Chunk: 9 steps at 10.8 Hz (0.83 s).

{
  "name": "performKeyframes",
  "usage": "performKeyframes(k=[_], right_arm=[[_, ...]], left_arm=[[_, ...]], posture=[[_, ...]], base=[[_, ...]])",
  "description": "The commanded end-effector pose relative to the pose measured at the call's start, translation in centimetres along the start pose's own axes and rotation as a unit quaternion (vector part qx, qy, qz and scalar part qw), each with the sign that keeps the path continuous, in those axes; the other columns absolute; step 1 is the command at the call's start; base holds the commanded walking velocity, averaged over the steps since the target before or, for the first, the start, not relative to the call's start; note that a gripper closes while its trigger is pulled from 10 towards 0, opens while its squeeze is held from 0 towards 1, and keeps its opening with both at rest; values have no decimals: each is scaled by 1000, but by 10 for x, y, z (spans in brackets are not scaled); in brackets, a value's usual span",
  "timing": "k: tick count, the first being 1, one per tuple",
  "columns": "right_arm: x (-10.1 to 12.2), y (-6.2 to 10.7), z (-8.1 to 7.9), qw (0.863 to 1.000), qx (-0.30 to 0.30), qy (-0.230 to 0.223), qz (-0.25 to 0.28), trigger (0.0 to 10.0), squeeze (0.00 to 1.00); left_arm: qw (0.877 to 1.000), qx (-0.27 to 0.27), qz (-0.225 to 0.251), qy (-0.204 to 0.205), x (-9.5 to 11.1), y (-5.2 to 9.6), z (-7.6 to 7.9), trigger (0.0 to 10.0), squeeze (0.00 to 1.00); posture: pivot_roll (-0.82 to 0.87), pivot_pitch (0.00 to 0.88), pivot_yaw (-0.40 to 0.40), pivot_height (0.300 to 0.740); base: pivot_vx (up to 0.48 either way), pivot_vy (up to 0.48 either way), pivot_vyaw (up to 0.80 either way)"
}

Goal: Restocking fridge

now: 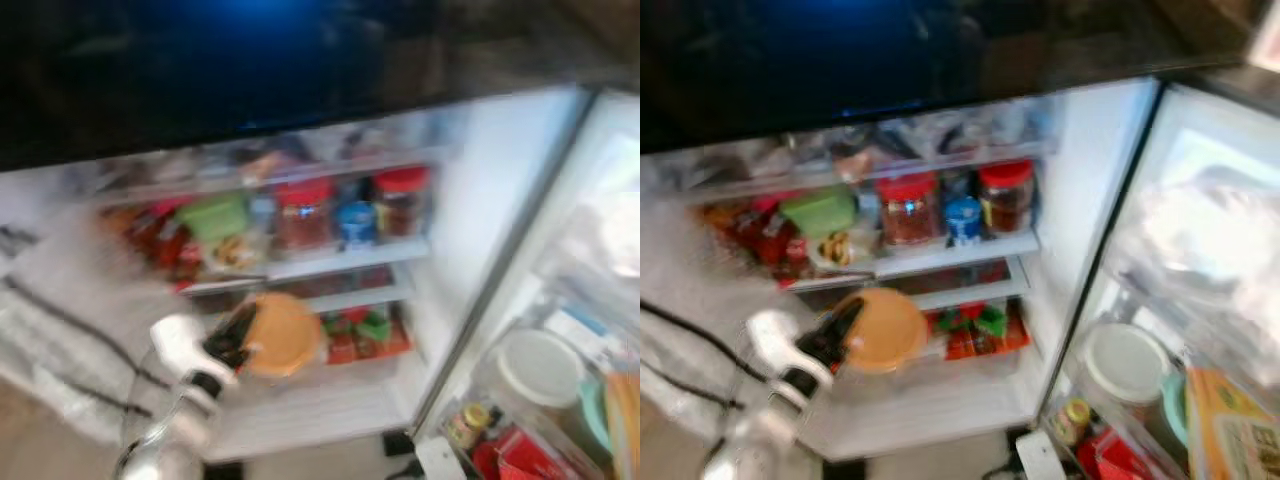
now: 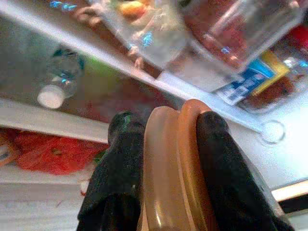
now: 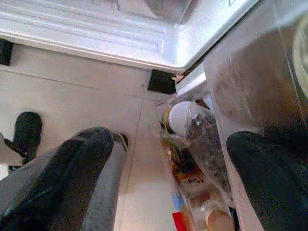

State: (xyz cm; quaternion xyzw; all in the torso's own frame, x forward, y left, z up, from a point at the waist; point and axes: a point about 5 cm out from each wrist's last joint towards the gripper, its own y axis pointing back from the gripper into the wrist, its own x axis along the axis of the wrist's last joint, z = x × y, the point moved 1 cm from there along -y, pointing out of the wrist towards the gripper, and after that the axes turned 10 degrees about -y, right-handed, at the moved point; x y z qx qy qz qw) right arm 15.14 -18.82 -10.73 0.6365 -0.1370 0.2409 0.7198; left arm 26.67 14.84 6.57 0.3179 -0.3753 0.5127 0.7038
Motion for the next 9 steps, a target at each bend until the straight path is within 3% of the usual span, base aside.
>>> performKeyframes(k=[1,6,9], right_arm=[[-10,2,12,999,-23,14,-17,10000,0],[-7,2,14,1000,-20,11,-13,10000,0],[-9,2,17,1000,-23,10,-19,10000,0]], left_arm=[[1000,20,6,9,1,8,-9,10000,0],[997,27,8,75,-9,8,-16,10000,0],[997,18,6,80,-9,5,-14,10000,0]], posture=[[-100,20,40,740],[-101,28,36,740],[-103,29,34,740]], base=[[0,0,0],[0,0,0],[0,0,0]])
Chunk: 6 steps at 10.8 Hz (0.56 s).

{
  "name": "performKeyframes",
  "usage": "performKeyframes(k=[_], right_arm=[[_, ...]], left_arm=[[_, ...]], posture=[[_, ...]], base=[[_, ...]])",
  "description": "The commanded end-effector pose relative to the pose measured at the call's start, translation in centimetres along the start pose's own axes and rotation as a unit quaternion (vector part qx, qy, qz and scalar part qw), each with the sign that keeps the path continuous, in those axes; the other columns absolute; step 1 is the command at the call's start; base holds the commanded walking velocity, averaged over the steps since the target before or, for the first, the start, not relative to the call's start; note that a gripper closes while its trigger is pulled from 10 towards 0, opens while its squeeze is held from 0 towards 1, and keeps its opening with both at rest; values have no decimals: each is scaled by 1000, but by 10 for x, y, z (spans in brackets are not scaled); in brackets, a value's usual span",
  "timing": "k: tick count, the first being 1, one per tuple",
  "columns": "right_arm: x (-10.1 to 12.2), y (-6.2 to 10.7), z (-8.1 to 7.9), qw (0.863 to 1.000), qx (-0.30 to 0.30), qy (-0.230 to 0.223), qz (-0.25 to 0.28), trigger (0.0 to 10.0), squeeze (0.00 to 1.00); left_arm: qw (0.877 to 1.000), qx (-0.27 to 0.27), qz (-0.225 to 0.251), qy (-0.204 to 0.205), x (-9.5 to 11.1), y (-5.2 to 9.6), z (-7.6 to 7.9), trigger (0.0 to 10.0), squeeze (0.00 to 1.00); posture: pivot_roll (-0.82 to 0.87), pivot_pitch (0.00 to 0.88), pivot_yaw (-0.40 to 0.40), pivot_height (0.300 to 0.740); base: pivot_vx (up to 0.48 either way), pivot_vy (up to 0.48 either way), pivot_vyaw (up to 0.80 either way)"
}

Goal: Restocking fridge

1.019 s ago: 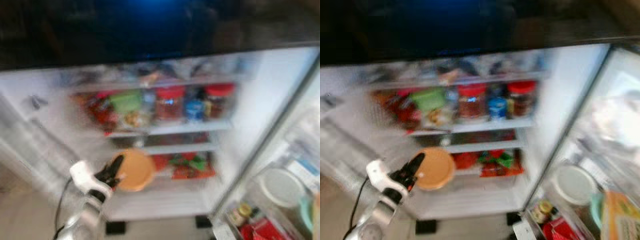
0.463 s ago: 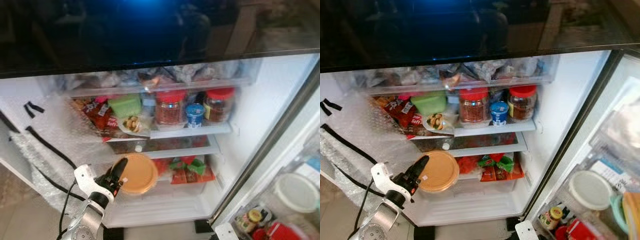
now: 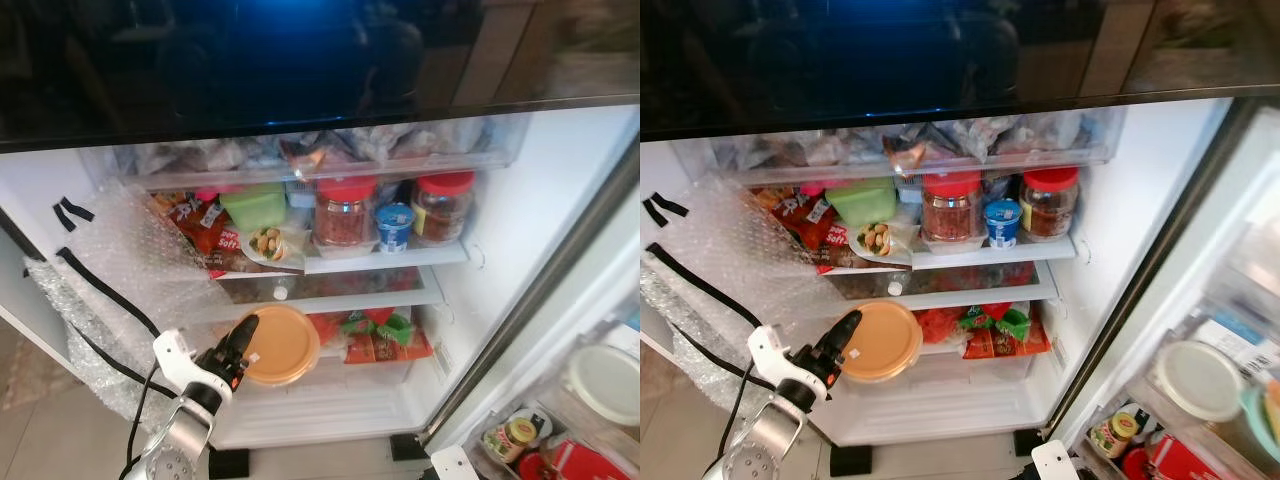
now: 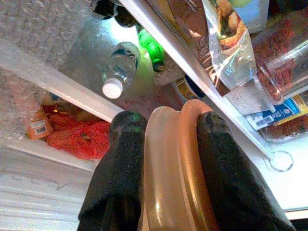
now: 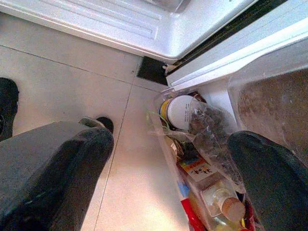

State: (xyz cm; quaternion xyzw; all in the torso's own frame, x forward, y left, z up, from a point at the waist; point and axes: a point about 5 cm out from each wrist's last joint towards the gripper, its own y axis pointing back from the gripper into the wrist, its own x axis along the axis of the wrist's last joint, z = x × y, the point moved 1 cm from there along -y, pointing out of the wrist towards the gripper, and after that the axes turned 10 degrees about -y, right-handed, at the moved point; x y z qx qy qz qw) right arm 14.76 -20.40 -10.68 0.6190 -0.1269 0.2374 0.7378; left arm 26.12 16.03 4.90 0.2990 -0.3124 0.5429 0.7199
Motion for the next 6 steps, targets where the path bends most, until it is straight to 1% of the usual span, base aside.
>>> performKeyframes(k=[1,2,3,4,6], right_arm=[[-3,0,2,1000,-2,-1,-9,10000,0],[-2,0,2,1000,-2,-1,-7,10000,0],[-1,0,0,1000,-2,0,-3,10000,0],[-1,0,0,1000,-1,0,-3,10000,0],[-1,0,-1,1000,0,1,-3,10000,0]], left_arm=[[1000,-10,5,8,1,-3,4,10000,0],[1000,-21,-1,-12,4,0,6,10000,0],[999,-14,12,-31,16,3,3,10000,0],[998,-22,19,-51,25,3,5,10000,0],[992,-25,26,-122,45,-2,3,10000,0]], posture=[[-103,29,33,740],[-104,29,37,740],[-101,29,35,740],[-100,29,35,740],[-98,28,35,740]], base=[[0,0,0],[0,0,0],[0,0,0],[0,0,0],[0,0,0]])
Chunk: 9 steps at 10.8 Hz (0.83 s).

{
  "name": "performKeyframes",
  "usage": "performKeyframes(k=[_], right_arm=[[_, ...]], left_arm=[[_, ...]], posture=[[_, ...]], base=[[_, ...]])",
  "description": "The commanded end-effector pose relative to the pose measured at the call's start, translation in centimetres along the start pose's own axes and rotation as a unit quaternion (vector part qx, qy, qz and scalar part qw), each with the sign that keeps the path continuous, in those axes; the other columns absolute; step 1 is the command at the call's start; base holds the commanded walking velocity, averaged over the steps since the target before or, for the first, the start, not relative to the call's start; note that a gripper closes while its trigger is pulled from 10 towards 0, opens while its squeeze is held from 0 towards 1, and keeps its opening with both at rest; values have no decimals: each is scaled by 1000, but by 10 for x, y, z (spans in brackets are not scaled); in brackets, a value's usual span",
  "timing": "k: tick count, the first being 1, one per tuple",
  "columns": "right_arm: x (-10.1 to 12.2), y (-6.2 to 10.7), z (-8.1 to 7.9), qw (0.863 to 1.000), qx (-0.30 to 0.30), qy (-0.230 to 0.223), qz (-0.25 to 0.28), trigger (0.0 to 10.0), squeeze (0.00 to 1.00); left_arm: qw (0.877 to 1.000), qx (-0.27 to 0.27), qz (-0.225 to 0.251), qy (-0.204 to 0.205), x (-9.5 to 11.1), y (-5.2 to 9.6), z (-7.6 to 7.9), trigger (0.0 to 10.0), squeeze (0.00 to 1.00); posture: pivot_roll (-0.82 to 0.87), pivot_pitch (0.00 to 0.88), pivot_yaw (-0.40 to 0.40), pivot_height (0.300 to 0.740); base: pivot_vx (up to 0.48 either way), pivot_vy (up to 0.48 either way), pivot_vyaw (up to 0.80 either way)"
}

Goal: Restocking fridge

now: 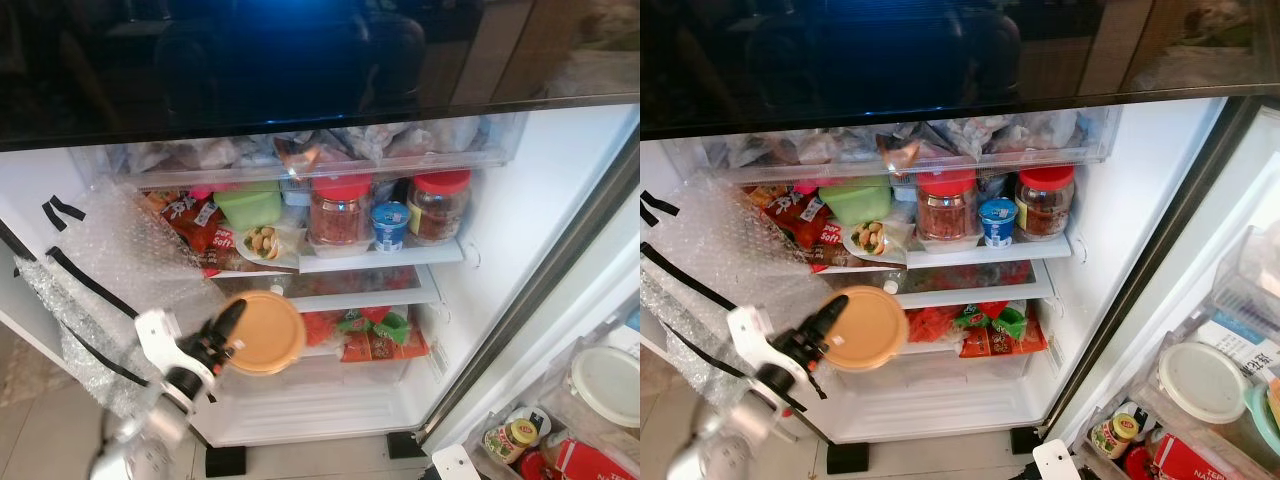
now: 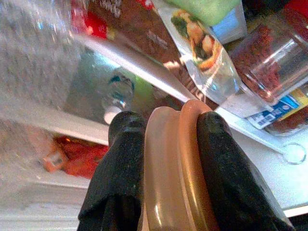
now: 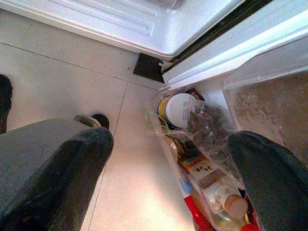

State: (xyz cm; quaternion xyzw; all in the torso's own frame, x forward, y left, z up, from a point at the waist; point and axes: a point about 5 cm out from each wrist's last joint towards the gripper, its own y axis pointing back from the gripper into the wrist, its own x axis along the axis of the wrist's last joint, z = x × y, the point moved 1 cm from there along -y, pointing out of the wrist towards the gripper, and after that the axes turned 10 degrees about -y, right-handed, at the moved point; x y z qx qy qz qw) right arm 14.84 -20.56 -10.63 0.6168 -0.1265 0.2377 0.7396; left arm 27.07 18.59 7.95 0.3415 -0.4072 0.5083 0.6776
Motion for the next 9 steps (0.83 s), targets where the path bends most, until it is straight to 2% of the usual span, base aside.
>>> performKeyframes(k=[1,2,4,7,9], right_arm=[[-2,0,-3,1000,3,0,-2,10000,0],[-3,1,-3,1000,2,-1,-3,10000,0],[-4,1,-3,1000,3,0,-5,10000,0],[-5,1,-3,1000,4,-1,-5,10000,0],[-5,1,-2,1000,1,-6,-2,10000,0]], left_arm=[[1000,-10,16,-23,11,-4,3,10000,0],[999,-17,13,-48,18,-4,4,10000,0],[998,-18,11,-54,19,0,3,10000,0],[1000,-5,-15,5,-16,3,11,10000,0],[998,20,-1,64,-23,2,10,10000,0]], posture=[[-100,28,37,740],[-99,26,40,740],[-94,23,37,740],[-100,13,38,740],[-98,5,37,740]], base=[[0,0,0],[0,0,0],[0,0,0],[0,0,0],[0,0,0]])
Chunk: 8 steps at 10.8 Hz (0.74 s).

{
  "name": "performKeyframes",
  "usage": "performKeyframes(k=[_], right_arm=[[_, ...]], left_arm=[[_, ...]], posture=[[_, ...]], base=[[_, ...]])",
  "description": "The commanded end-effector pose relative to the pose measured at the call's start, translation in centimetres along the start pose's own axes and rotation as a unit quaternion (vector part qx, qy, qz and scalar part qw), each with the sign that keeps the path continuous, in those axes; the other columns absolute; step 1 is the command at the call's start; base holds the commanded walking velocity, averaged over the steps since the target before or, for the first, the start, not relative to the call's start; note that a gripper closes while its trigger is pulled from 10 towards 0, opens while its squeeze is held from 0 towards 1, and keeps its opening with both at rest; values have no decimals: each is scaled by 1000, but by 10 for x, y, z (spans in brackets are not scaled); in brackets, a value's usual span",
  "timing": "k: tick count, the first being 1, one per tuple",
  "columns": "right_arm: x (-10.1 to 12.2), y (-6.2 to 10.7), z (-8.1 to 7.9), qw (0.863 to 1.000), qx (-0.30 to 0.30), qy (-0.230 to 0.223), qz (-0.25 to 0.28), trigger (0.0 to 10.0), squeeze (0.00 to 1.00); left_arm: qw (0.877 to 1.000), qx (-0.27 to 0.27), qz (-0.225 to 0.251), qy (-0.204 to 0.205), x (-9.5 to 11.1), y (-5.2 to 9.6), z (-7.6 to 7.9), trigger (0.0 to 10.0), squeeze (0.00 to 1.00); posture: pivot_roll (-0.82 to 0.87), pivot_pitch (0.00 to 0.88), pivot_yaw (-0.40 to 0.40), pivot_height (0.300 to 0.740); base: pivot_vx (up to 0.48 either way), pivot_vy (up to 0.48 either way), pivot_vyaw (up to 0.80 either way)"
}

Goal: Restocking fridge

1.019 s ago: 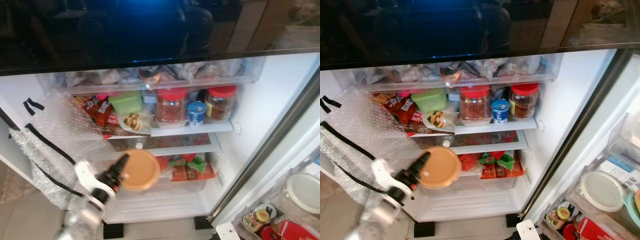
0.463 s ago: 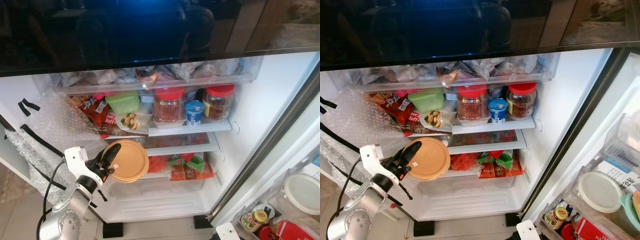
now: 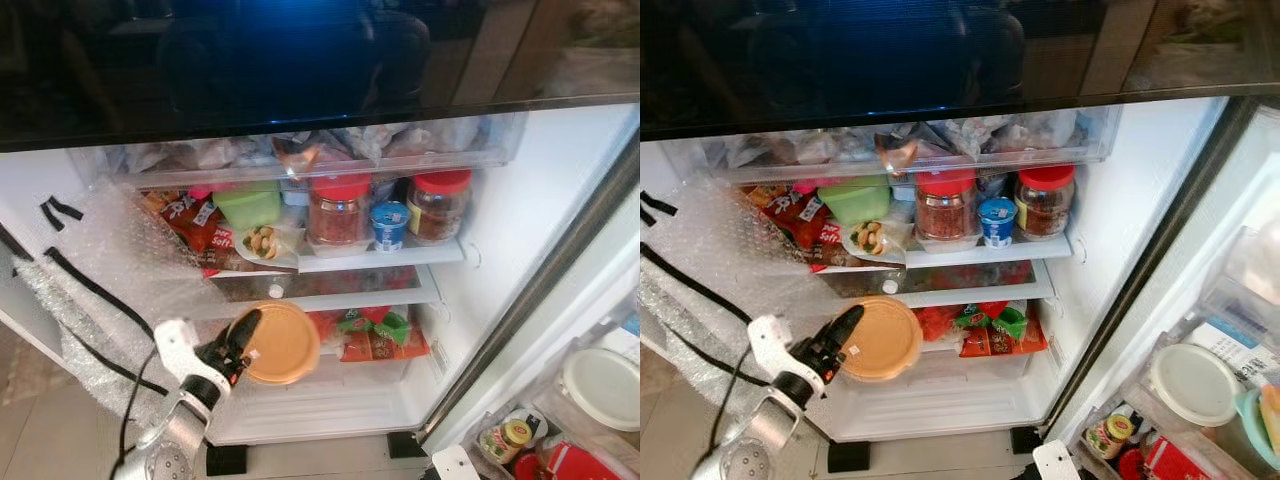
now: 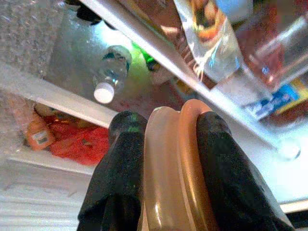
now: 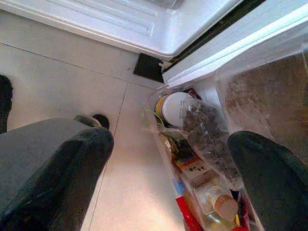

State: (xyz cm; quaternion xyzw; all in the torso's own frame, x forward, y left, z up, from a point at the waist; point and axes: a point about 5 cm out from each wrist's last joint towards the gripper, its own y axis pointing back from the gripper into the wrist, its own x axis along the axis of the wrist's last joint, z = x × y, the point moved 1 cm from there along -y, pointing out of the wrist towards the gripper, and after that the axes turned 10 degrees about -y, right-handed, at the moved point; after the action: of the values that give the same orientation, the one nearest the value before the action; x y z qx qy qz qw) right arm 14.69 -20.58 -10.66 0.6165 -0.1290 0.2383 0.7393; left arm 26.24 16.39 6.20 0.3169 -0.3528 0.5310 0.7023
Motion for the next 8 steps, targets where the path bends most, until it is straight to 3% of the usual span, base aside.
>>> performKeyframes(k=[1,8], right_arm=[[-4,1,-2,1000,1,-7,-3,10000,0],[-5,1,2,1000,-11,-6,-4,10000,0]], left_arm=[[1000,12,11,12,3,-1,-4,10000,0],[1000,11,7,26,-4,-5,-4,10000,0]], posture=[[-98,5,37,740],[-97,15,42,740]], base=[[0,0,0],[0,0,0]])
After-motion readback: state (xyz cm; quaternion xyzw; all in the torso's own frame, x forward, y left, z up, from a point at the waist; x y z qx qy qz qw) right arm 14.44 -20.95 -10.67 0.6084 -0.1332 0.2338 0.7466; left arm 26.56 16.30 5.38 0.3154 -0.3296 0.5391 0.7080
